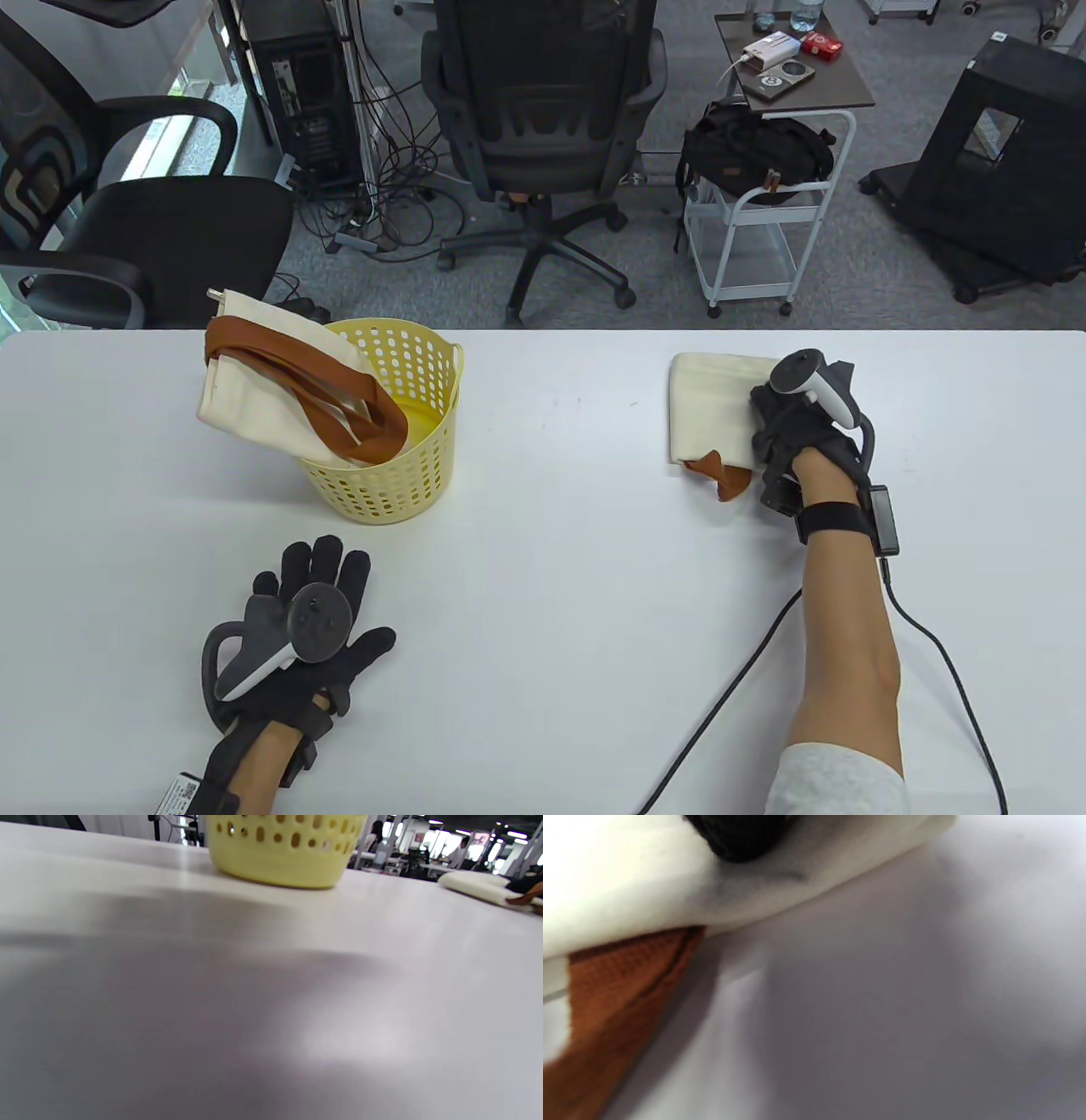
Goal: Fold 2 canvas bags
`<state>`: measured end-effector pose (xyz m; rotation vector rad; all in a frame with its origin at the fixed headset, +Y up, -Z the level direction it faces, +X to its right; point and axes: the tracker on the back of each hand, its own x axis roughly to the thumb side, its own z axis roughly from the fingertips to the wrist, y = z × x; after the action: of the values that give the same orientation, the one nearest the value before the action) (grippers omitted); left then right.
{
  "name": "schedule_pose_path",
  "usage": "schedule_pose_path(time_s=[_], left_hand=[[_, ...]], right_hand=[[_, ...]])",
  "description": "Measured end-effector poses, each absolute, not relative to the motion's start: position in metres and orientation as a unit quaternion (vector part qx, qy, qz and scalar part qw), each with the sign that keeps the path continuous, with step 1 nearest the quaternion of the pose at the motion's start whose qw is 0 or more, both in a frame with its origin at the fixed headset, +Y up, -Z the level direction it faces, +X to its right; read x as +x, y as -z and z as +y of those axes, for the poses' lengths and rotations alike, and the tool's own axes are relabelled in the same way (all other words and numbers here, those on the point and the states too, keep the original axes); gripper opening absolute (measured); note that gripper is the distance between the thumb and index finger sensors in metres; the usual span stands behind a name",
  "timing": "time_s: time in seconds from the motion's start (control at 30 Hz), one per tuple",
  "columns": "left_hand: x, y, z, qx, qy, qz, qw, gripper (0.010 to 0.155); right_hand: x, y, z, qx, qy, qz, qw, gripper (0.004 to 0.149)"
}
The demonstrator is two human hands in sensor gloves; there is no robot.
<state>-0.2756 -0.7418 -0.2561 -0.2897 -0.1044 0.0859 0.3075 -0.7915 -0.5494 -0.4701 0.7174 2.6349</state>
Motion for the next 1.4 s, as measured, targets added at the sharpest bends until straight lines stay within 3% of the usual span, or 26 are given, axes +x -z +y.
schedule_pose_path(time_s=[0.3, 0.67, 0.83, 1.13, 1.4], left_hand=[[-0.279, 0.257, -0.745, -0.150, -0.047, -0.046, 0.987, 0.088], [-0.277, 0.256, -0.747, -0.155, -0.038, -0.048, 0.986, 0.088], [-0.274, 0.257, -0.749, -0.165, -0.052, -0.060, 0.983, 0.088], [-0.268, 0.255, -0.750, -0.173, -0.046, -0.067, 0.982, 0.087], [-0.262, 0.255, -0.750, -0.171, -0.039, -0.066, 0.982, 0.087]], right_hand=[[0.311, 0.546, -0.793, -0.162, -0.936, 0.240, 0.201, 0.069], [0.285, 0.520, -0.778, -0.150, -0.977, 0.141, 0.053, 0.066], [0.266, 0.481, -0.754, -0.098, -0.992, 0.071, 0.046, 0.067], [0.236, 0.374, -0.716, -0.023, -0.996, 0.062, 0.057, 0.074], [0.217, 0.291, -0.722, 0.022, -0.996, 0.074, 0.052, 0.076]])
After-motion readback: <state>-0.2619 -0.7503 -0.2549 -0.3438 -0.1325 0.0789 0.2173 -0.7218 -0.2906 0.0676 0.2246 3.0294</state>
